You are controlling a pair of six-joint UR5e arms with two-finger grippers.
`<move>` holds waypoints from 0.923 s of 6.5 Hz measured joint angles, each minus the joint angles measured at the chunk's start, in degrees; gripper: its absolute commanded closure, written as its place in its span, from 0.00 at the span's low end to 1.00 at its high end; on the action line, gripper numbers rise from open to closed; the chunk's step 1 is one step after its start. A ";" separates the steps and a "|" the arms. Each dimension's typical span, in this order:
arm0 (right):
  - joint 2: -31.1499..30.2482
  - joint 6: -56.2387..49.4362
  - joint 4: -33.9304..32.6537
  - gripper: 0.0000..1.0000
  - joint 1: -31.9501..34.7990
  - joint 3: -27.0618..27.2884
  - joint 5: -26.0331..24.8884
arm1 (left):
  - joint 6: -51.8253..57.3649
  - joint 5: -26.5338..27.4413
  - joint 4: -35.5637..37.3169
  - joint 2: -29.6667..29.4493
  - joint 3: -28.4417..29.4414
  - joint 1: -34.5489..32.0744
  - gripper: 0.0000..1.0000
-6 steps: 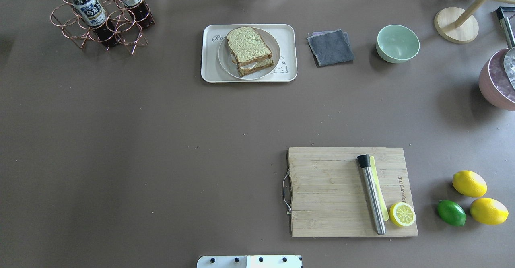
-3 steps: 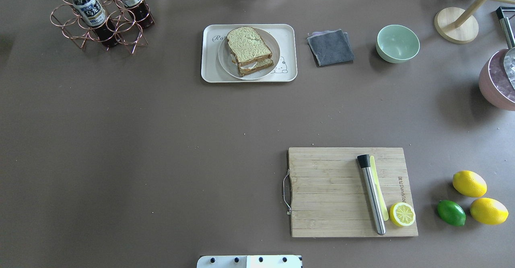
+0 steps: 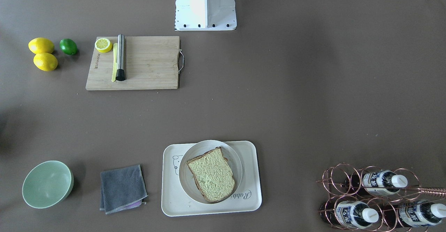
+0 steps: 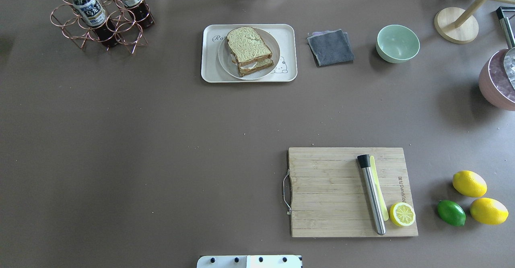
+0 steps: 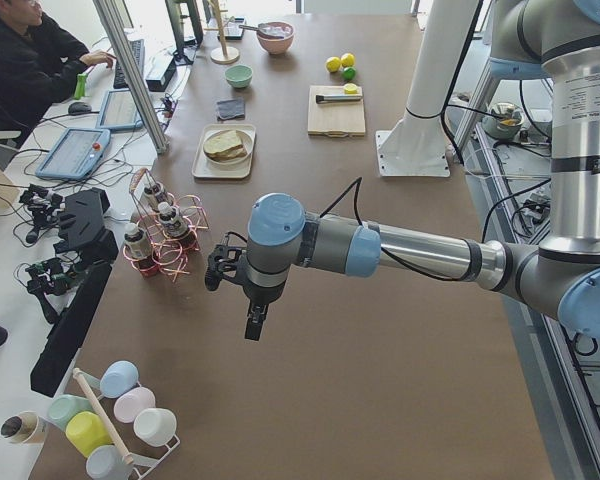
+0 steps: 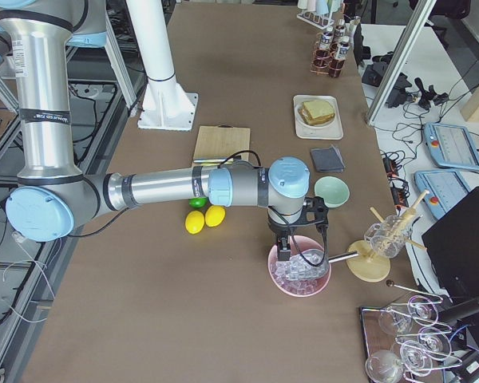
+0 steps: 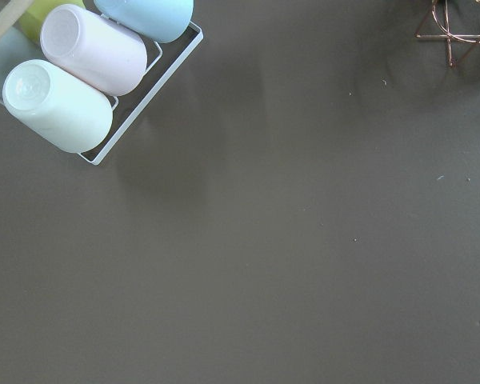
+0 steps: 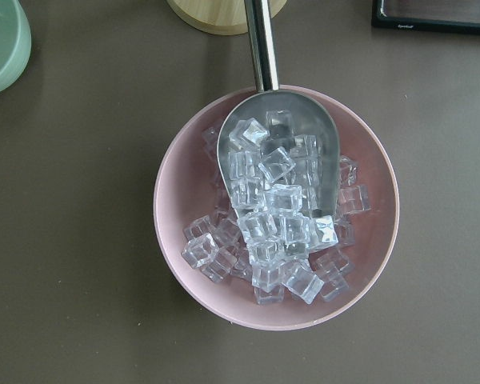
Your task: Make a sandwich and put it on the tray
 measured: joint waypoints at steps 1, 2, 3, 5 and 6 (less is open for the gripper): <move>-0.55 0.20 -0.01 0.00 0.03 1.36 0.16 | 0.07 -0.03 -0.04 0.05 1.15 -0.18 0.02; -0.75 0.45 -0.05 0.00 0.05 2.14 0.29 | 0.33 -0.06 -0.06 0.47 1.65 -0.79 0.02; -0.68 0.57 -0.07 0.00 0.08 2.48 0.36 | 0.51 -0.46 -0.09 1.01 1.86 -1.64 0.02; -0.85 0.66 -0.14 0.00 0.10 3.08 0.33 | 0.52 -1.52 -0.08 1.58 2.37 -2.15 0.02; -1.16 0.65 -0.26 0.00 0.10 3.83 0.37 | 0.55 -1.66 -0.05 1.54 2.90 -2.16 0.02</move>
